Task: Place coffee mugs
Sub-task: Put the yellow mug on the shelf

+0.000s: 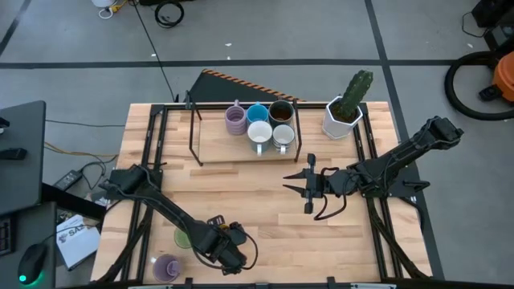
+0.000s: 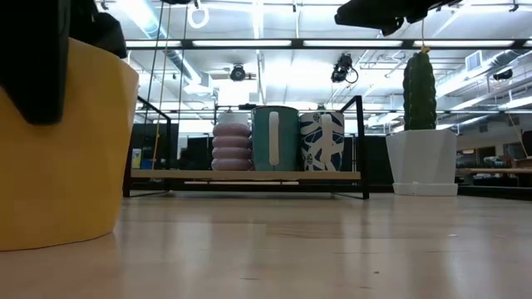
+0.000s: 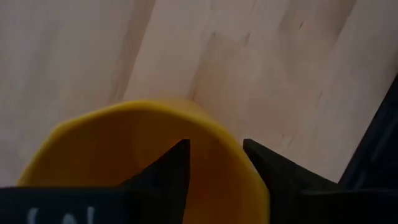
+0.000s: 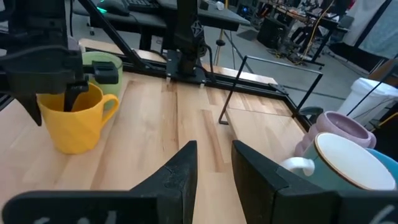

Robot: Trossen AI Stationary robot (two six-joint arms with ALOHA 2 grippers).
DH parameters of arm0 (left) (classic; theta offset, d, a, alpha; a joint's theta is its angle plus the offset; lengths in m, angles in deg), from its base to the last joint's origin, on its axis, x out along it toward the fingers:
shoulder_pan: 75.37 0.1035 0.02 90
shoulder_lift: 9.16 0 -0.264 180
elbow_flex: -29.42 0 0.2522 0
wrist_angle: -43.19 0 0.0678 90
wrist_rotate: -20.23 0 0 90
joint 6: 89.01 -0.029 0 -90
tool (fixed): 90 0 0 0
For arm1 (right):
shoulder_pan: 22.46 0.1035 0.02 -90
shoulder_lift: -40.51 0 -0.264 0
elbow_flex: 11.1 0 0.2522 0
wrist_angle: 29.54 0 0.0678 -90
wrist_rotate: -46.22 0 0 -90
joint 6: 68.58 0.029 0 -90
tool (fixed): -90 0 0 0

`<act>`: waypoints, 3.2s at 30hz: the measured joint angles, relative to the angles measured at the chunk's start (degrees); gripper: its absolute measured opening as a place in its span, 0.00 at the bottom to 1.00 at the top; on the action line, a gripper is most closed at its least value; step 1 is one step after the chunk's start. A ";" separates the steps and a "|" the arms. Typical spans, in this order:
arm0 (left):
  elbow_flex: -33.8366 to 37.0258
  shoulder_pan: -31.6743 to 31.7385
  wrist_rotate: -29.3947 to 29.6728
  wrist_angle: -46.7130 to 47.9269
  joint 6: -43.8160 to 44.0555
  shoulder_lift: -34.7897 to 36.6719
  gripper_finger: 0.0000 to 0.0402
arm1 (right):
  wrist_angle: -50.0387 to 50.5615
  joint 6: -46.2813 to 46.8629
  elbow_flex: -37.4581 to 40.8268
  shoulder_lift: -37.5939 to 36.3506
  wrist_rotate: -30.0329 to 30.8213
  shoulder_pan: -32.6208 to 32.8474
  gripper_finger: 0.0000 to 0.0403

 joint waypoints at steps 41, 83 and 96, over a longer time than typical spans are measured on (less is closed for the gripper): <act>2.40 4.96 17.67 23.73 -40.13 18.82 0.07 | -0.52 -5.07 0.00 0.00 4.21 0.00 0.26; 13.99 64.66 -3.37 9.89 -92.81 26.66 0.07 | -3.97 -14.79 0.00 0.02 -7.29 -16.67 0.26; 13.99 72.84 -6.46 6.77 -102.31 22.47 0.07 | -3.91 -14.78 0.00 0.02 -8.47 -16.83 0.26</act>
